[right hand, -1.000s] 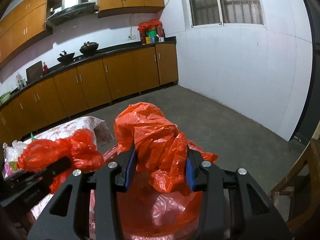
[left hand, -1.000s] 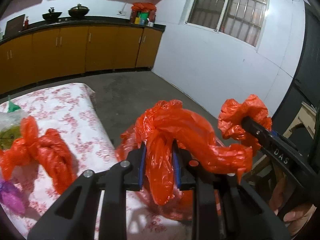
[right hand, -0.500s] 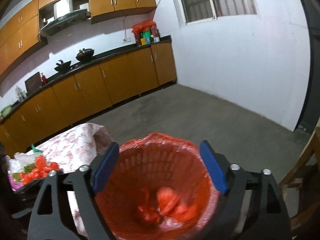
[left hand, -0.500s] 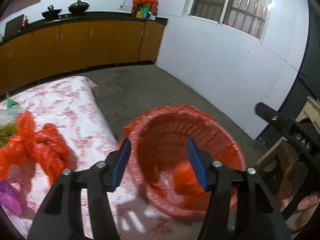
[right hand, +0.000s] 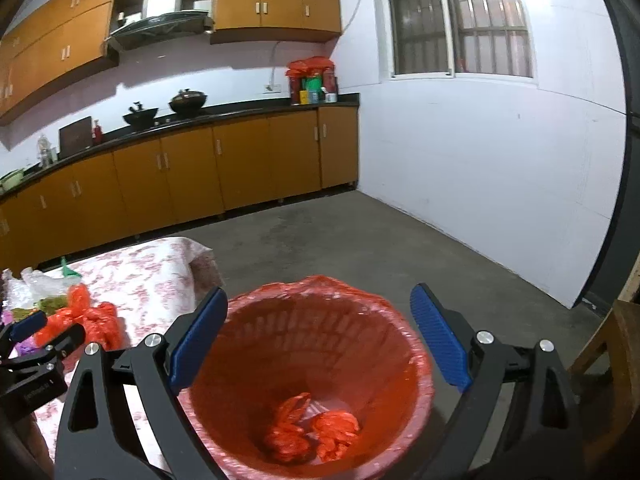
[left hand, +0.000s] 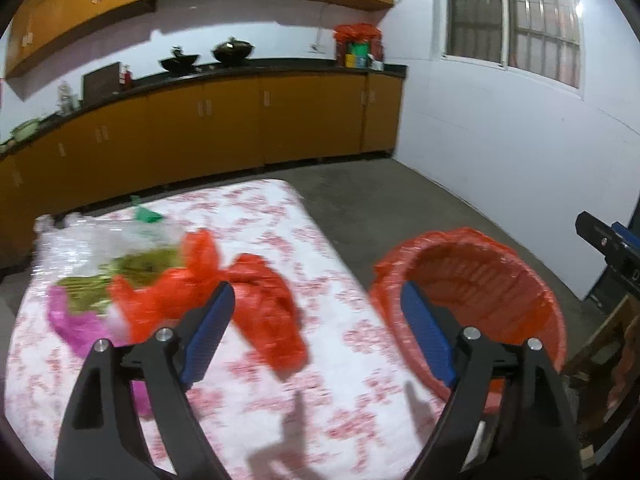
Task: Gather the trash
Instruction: 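Move the right tool back to the table and grasp another orange bag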
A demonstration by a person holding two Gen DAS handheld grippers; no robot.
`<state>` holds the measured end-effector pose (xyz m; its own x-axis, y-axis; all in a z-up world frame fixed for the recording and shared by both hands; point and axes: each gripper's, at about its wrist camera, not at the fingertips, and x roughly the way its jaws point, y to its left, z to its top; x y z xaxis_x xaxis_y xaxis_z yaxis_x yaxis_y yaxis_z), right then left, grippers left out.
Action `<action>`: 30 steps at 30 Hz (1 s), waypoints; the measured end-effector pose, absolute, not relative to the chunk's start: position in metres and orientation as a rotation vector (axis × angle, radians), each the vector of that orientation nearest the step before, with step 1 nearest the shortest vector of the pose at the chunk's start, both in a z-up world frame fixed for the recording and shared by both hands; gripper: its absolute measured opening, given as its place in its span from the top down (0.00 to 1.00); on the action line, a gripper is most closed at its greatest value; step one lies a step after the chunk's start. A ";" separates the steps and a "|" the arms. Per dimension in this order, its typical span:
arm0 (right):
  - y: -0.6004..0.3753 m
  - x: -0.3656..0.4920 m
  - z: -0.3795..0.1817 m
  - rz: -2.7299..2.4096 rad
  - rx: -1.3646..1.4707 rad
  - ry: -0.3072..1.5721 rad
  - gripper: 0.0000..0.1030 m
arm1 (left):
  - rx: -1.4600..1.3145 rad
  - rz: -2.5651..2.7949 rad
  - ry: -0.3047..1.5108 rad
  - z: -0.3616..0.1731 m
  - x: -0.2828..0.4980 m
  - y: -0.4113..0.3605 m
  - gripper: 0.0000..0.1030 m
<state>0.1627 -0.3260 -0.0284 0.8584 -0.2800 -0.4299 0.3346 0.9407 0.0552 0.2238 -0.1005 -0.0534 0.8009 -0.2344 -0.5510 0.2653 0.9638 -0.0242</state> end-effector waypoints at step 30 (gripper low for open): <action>-0.133 0.296 -0.107 0.093 0.000 0.688 0.20 | -0.095 0.152 0.547 -0.062 0.178 0.107 0.14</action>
<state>0.2960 -0.1330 -0.1075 0.7689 0.0852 -0.6337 -0.0854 0.9959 0.0304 0.1776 0.1066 -0.0623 0.8433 0.1187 -0.5242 -0.1692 0.9843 -0.0495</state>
